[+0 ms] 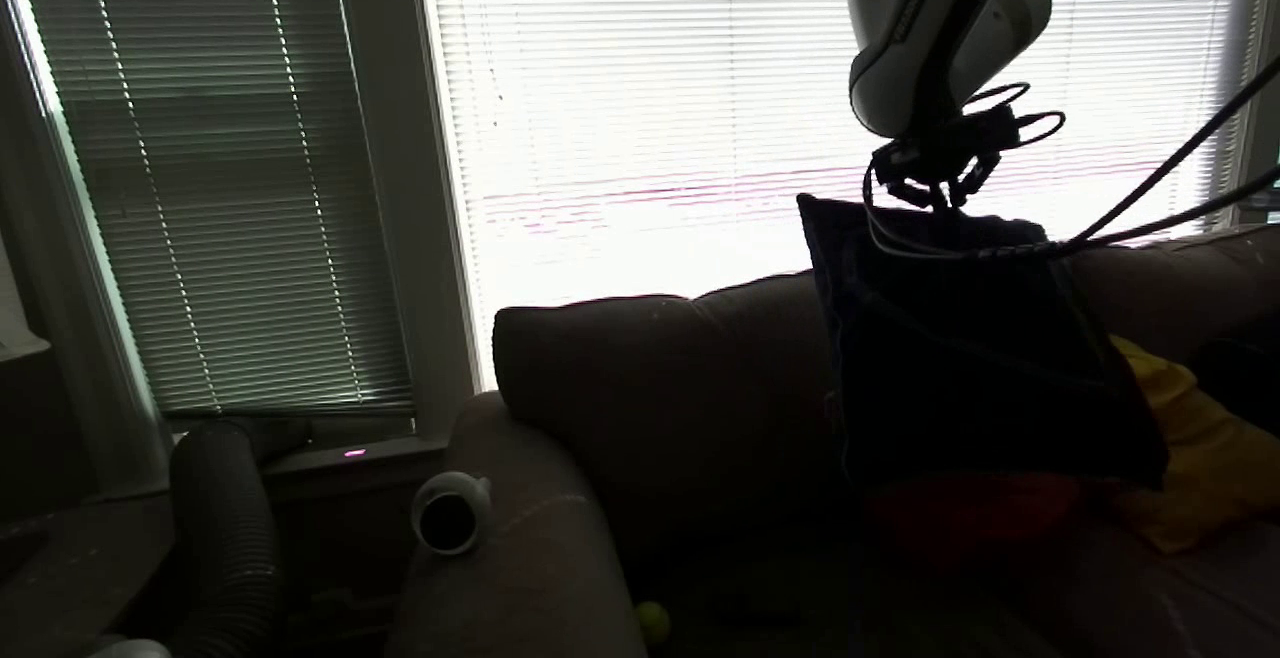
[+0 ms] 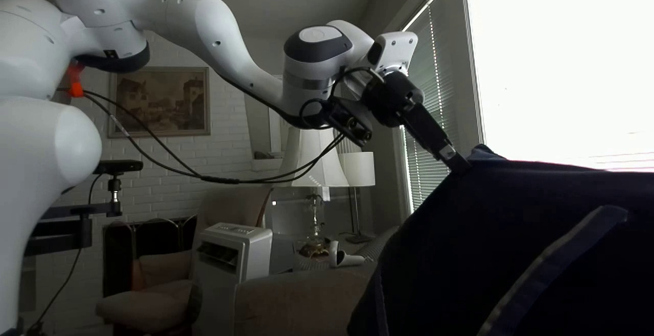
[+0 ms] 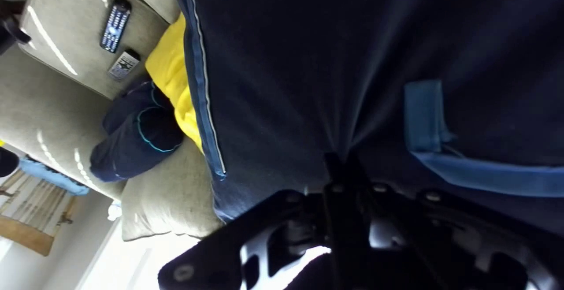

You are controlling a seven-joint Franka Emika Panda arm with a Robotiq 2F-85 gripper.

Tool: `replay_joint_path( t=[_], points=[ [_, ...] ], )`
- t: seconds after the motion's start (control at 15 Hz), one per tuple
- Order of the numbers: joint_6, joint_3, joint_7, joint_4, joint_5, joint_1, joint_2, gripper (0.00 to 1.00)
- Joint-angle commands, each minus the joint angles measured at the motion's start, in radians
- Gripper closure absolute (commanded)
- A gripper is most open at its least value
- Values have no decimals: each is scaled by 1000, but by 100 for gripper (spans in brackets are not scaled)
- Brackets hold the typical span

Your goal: Put the black pillow in front of the orange pillow

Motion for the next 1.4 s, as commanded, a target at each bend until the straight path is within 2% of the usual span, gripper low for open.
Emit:
replay_joint_path(
  t=[0.0,0.2,0.53,0.67,0.87,1.07,1.33],
  points=[
    [100,25,25,-11,47,-88,82,99],
    [292,120,26,-57,81,-184,85,99],
    [451,322,12,-122,126,-362,111,99],
    [478,394,13,-131,144,-431,132,99],
    [472,461,20,-123,164,-504,183,99],
    [489,519,23,-125,166,-551,244,99],
    [514,601,12,-126,163,-577,299,99]
  ],
)
